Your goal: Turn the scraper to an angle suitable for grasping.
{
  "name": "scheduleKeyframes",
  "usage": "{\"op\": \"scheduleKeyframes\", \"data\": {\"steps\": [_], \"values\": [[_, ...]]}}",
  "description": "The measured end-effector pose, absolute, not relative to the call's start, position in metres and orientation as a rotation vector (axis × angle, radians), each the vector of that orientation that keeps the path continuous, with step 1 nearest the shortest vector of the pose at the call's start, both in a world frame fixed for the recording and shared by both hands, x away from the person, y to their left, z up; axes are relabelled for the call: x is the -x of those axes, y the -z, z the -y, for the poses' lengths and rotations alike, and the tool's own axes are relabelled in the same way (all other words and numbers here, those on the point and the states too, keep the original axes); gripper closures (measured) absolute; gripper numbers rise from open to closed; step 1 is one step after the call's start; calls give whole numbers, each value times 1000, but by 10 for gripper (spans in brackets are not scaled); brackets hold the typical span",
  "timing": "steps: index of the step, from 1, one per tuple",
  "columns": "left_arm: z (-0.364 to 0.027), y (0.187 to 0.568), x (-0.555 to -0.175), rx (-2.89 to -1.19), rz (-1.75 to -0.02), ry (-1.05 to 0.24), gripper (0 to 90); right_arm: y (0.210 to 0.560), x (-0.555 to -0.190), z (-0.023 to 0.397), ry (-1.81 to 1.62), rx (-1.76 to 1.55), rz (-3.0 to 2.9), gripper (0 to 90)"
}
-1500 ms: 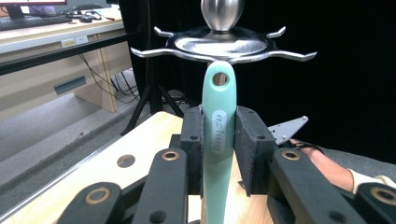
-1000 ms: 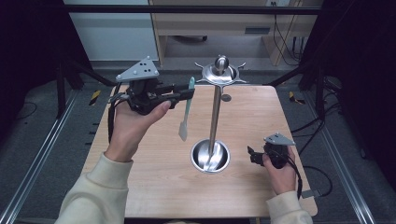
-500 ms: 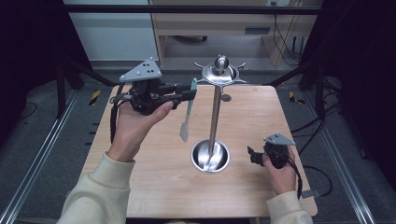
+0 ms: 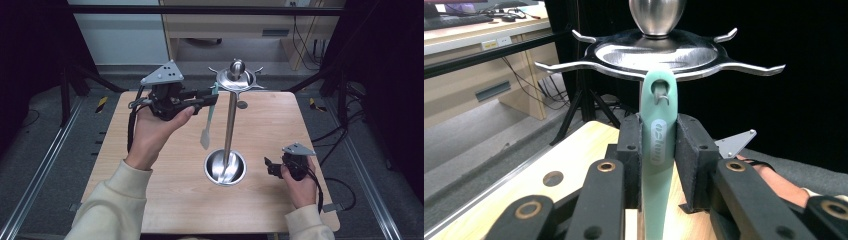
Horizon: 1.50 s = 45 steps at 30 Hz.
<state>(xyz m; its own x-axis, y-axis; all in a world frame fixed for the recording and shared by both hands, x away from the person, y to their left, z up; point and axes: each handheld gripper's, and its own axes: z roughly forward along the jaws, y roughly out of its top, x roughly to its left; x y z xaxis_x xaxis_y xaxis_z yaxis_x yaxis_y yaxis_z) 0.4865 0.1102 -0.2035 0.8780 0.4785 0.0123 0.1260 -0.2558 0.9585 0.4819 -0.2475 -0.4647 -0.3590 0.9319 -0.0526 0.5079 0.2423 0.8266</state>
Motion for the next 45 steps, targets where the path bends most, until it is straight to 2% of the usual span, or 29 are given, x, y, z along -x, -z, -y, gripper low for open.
{"op": "scheduleKeyframes", "data": {"steps": [8, 34, 38, 40, 41, 42, 45], "values": [[-111, 207, -487, -1790, -459, -324, 736, 466, -482, 247, -1007, -1327, -1970, 111], [-104, 203, -478, -1821, -489, -422, 719, 462, -481, 257, -1057, -1364, -1916, 104], [-106, 200, -476, -1818, -495, -430, 658, 462, -482, 259, -1057, -1372, -1907, 102], [-106, 199, -474, -1812, -499, -439, 591, 462, -482, 259, -1054, -1376, -1906, 102], [-107, 199, -473, -1813, -502, -441, 591, 462, -482, 259, -1052, -1376, -1906, 102], [-107, 198, -472, -1823, -505, -454, 534, 462, -482, 259, -1052, -1373, -1906, 102], [-107, 198, -468, -1822, -513, -468, 457, 462, -481, 259, -1045, -1376, -1903, 101]]}}
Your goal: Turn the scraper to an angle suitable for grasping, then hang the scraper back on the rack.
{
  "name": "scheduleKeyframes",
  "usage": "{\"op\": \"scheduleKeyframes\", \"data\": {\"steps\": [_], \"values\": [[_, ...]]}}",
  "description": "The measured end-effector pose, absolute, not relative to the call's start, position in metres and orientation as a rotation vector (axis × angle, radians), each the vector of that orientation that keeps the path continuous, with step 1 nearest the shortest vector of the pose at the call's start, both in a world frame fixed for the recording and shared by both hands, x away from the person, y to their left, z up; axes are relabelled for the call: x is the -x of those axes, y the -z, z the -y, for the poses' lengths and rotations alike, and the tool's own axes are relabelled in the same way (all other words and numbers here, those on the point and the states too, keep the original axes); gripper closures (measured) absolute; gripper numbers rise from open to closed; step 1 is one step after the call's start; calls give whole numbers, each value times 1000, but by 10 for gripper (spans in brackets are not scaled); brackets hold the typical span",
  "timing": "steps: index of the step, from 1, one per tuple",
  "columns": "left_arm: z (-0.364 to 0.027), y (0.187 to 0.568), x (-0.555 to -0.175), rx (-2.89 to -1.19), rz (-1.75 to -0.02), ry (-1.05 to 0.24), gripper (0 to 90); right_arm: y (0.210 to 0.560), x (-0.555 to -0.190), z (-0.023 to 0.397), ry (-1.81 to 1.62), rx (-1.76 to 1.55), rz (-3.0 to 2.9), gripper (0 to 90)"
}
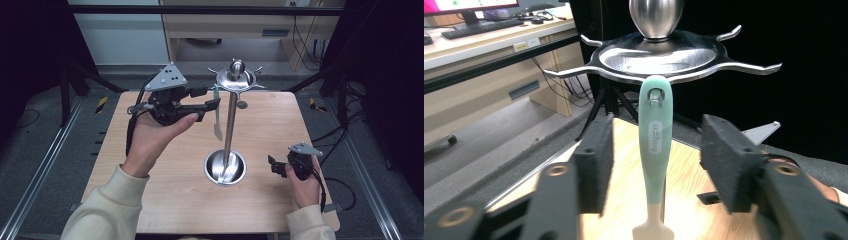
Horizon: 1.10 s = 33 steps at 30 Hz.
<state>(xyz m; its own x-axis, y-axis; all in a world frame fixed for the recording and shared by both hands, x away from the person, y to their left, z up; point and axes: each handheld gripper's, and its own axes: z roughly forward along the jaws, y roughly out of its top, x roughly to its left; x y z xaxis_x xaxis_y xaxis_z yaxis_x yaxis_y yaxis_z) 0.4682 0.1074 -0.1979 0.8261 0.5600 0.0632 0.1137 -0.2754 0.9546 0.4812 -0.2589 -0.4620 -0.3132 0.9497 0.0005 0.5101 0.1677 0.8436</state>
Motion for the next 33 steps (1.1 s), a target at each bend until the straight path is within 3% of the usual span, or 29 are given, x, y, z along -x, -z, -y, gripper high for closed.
{"op": "scheduleKeyframes", "data": {"steps": [8, 15, 21, 33], "values": [[-113, 199, -462, -1829, -542, -478, 253, 461, -480, 262, -1048, -1385, -1881, 98], [-119, 207, -449, -1843, -550, -511, 140, 461, -480, 261, -1047, -1382, -1883, 96], [-143, 239, -435, -1853, -567, -532, 99, 461, -480, 262, -1037, -1381, -1871, 91], [-174, 288, -444, -1882, -683, -518, 92, 459, -481, 258, -1027, -1361, -1879, 84]]}}
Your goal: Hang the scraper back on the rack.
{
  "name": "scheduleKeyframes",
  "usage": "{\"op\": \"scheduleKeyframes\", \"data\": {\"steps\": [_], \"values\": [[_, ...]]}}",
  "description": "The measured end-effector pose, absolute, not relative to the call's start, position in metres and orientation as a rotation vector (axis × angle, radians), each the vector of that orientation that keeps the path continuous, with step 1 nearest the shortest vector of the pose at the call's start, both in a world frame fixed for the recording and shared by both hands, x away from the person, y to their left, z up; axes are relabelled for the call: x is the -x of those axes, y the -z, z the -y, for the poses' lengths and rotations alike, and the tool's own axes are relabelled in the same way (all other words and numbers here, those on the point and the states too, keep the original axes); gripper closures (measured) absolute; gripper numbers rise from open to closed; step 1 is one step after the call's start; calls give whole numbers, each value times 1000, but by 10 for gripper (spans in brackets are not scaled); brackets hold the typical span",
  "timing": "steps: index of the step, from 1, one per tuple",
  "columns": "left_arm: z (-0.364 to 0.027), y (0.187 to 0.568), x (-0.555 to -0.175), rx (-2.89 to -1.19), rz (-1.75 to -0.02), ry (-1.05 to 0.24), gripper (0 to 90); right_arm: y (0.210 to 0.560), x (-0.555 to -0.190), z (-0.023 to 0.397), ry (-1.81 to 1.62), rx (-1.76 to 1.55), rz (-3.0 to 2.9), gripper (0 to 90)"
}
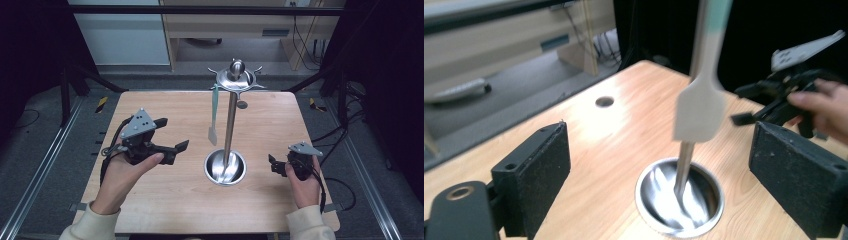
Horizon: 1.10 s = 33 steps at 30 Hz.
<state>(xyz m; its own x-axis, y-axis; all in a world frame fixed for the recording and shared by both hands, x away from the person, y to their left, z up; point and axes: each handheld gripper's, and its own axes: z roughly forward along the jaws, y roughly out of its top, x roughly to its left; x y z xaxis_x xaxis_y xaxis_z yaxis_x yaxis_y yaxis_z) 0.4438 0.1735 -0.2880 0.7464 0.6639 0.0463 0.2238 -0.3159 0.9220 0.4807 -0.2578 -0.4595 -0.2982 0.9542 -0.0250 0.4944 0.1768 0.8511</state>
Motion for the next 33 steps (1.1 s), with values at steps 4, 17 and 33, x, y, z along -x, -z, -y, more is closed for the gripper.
{"op": "scheduleKeyframes", "data": {"steps": [4, 17, 33], "values": [[-181, 307, -453, -1900, -724, -503, 88, 460, -481, 258, -1029, -1365, -1877, 84], [-215, 365, -465, -1894, -821, -548, 98, 460, -479, 254, -1002, -1355, -1888, 84], [-263, 421, -488, -1962, -1007, -589, 105, 462, -480, 256, -980, -1367, -1915, 82]]}}
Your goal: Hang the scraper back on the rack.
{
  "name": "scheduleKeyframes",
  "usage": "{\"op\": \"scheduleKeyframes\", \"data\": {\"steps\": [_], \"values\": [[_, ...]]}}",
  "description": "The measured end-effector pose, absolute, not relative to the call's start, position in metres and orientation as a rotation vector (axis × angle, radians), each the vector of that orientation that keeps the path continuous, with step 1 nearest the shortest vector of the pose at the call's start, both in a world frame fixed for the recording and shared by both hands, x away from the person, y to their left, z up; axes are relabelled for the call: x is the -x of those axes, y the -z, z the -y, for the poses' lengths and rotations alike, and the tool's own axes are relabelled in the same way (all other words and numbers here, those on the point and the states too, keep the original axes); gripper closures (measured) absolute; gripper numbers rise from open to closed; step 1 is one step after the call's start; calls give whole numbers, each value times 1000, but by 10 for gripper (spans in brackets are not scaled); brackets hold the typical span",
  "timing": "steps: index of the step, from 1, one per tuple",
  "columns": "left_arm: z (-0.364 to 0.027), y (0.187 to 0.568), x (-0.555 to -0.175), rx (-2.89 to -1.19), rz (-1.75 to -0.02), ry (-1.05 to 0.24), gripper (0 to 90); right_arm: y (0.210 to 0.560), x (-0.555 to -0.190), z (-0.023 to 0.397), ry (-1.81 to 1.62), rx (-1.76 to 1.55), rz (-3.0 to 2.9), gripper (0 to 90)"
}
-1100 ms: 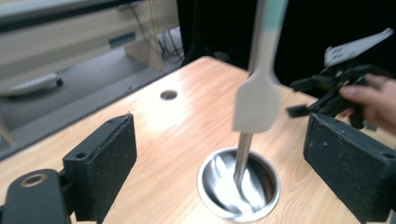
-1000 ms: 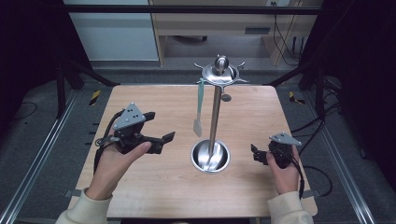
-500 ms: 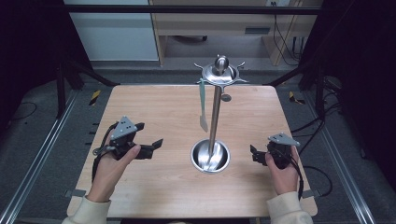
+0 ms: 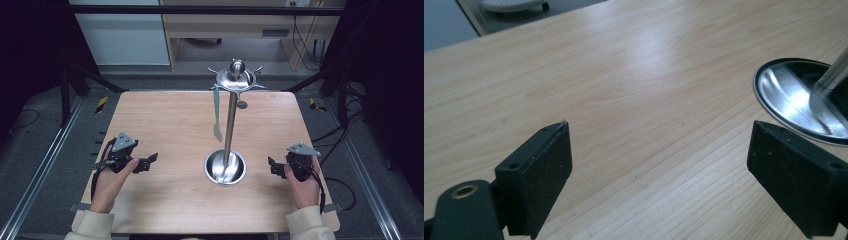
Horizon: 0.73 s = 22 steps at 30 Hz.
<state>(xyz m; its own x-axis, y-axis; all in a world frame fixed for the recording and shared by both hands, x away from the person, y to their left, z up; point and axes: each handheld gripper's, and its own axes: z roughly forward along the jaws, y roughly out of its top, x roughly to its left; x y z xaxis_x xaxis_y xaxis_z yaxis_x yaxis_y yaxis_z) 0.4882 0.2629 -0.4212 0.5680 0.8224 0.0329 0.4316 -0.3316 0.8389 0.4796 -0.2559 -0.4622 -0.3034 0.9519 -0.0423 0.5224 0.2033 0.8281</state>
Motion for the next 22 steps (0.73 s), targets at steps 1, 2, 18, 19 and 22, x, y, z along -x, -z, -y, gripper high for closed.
{"op": "scheduleKeyframes", "data": {"steps": [1, 2, 18, 19, 22], "values": [[-265, 424, -489, -1952, -1020, -581, 105, 462, -480, 256, -980, -1367, -1915, 82], [-268, 426, -490, -1949, -1032, -573, 105, 462, -479, 256, -979, -1368, -1915, 82], [-308, 460, -490, -1945, -1168, -615, 121, 458, -478, 257, -991, -1364, -1890, 97], [-310, 461, -489, -1956, -1173, -617, 121, 458, -478, 257, -991, -1364, -1890, 97], [-312, 464, -489, -1985, -1193, -641, 123, 457, -477, 264, -1005, -1380, -1862, 96]]}}
